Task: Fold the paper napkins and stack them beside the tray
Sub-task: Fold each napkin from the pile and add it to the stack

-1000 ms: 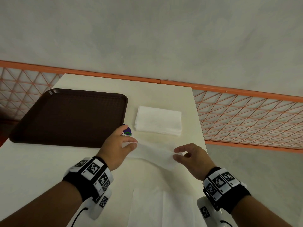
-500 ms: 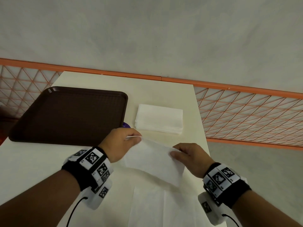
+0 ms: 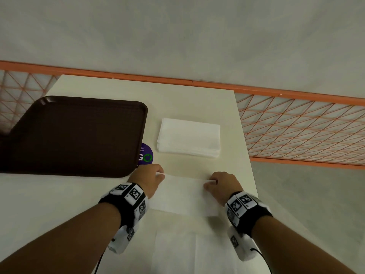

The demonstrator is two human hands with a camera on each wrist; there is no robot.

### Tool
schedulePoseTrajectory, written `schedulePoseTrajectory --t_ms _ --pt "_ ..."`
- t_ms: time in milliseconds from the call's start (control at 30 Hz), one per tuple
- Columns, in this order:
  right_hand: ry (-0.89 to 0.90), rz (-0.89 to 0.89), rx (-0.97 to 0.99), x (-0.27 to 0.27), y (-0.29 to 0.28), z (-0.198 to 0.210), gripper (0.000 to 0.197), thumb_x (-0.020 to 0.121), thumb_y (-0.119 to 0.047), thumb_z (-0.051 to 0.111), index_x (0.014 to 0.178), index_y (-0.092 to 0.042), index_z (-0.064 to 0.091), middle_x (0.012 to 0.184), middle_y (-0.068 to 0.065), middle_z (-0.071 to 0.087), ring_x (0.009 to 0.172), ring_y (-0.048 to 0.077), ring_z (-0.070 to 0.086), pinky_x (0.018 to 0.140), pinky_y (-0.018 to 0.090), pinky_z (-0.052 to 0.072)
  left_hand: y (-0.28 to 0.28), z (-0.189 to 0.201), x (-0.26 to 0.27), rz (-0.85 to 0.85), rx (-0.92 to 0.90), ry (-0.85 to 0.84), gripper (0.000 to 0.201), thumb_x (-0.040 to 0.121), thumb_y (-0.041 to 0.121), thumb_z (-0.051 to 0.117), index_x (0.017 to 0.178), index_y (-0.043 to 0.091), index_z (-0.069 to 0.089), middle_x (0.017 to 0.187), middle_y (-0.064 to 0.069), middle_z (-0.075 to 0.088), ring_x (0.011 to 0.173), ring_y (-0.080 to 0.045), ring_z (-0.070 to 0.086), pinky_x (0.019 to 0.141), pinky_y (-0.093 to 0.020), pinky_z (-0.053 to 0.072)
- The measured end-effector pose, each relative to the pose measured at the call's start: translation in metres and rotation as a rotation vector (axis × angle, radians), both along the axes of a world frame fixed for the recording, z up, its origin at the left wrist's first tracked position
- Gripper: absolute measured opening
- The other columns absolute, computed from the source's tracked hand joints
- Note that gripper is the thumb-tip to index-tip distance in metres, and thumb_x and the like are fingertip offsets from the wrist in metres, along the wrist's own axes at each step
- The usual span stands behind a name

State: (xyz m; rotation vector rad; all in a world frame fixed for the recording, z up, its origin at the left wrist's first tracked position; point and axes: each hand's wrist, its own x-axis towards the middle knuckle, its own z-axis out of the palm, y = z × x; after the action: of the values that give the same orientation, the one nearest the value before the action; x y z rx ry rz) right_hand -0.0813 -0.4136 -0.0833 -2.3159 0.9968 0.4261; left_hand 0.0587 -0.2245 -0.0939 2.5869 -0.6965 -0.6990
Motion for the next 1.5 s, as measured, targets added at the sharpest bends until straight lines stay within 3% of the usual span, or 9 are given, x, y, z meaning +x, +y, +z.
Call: schedulePoseTrajectory --t_ms 100,233,400,567,700,833,1100,1267,1500 --pt "0.022 0.094 -0.161 0.002 0.003 0.003 0.035 0.091 -0.034 0.053 0.124 -0.023 0.054 0.124 0.003 0.055 0.111 0.024 0.053 0.088 0.033 0.047 -0.004 0.001 0.0 -0.103 0.151 -0.191 0.031 0.098 0.034 0.045 0.123 0.018 0.054 0.125 -0.001 0.052 0.113 -0.022 0.051 0.091 -0.036 0.046" --pt "-0.09 0.405 -0.21 0.002 0.022 0.005 0.053 0.101 -0.031 0.039 0.15 -0.016 0.026 0.156 0.003 0.028 0.143 0.021 0.024 0.117 0.034 0.022 -0.007 -0.003 -0.013 -0.337 0.038 -0.308 0.043 0.101 0.034 0.032 0.132 0.012 0.051 0.139 -0.005 0.047 0.127 -0.025 0.043 0.103 -0.041 0.04" --pt "0.088 0.605 -0.161 -0.003 0.039 -0.02 0.059 0.103 -0.037 0.016 0.155 -0.015 -0.001 0.163 0.001 -0.009 0.15 0.021 -0.008 0.119 0.044 0.0 -0.009 -0.019 -0.043 -0.513 0.283 -0.156 0.058 0.102 0.042 0.012 0.153 0.016 0.007 0.162 0.0 -0.006 0.149 -0.02 -0.003 0.12 -0.041 0.006" --pt "0.126 0.653 -0.259 -0.025 0.021 -0.032 0.09 0.072 -0.054 -0.02 0.154 -0.019 -0.008 0.16 -0.004 -0.019 0.149 0.021 -0.014 0.118 0.048 -0.004 0.008 -0.028 -0.039 -0.577 0.415 -0.188 0.078 0.085 0.056 -0.013 0.151 0.014 -0.011 0.15 0.002 -0.033 0.147 -0.02 -0.015 0.118 -0.043 -0.002" --pt "0.075 0.536 -0.294 -0.037 0.004 -0.024 0.085 0.082 -0.054 -0.005 0.152 -0.013 0.019 0.162 0.003 0.011 0.148 0.029 0.014 0.116 0.046 0.019 0.013 -0.012 -0.028 -0.482 0.41 -0.181 0.069 0.099 0.053 0.024 0.153 0.013 0.006 0.161 0.0 -0.001 0.148 -0.02 0.004 0.12 -0.038 0.013" --pt "0.061 0.466 -0.279 -0.023 0.004 -0.01 0.05 0.095 -0.04 0.043 0.139 -0.016 0.038 0.142 0.001 0.036 0.126 0.026 0.038 0.1 0.039 0.041 -0.003 0.003 -0.022 -0.352 0.307 -0.158 0.053 0.093 0.047 0.049 0.135 0.016 0.042 0.135 -0.001 0.04 0.122 -0.02 0.04 0.099 -0.034 0.04" --pt "0.164 0.164 -0.006 -0.007 0.013 -0.001 0.041 0.086 -0.032 0.06 0.122 -0.018 0.047 0.116 0.006 0.06 0.104 0.027 0.06 0.083 0.031 0.049 -0.013 0.009 -0.02 -0.012 0.296 0.125 0.034 0.085 0.039 0.066 0.11 0.016 0.059 0.114 -0.003 0.062 0.102 -0.023 0.06 0.08 -0.029 0.045" --pt "0.06 0.004 0.176 -0.019 0.006 0.0 0.012 0.082 -0.023 0.068 0.075 -0.017 0.06 0.081 0.004 0.063 0.077 0.024 0.062 0.061 0.026 0.048 0.008 0.008 -0.015 0.08 0.207 0.253 0.019 0.081 0.032 0.071 0.082 0.015 0.063 0.083 -0.007 0.061 0.075 -0.02 0.056 0.068 -0.026 0.042" --pt "-0.352 -0.491 0.691 -0.027 -0.001 0.009 0.011 0.091 -0.005 0.062 0.101 -0.009 0.066 0.093 0.011 0.071 0.081 0.028 0.069 0.062 0.038 0.059 0.023 0.013 -0.013 0.59 -0.399 0.798 0.011 0.09 0.016 0.064 0.098 0.008 0.062 0.099 -0.012 0.068 0.082 -0.024 0.065 0.067 -0.033 0.056"
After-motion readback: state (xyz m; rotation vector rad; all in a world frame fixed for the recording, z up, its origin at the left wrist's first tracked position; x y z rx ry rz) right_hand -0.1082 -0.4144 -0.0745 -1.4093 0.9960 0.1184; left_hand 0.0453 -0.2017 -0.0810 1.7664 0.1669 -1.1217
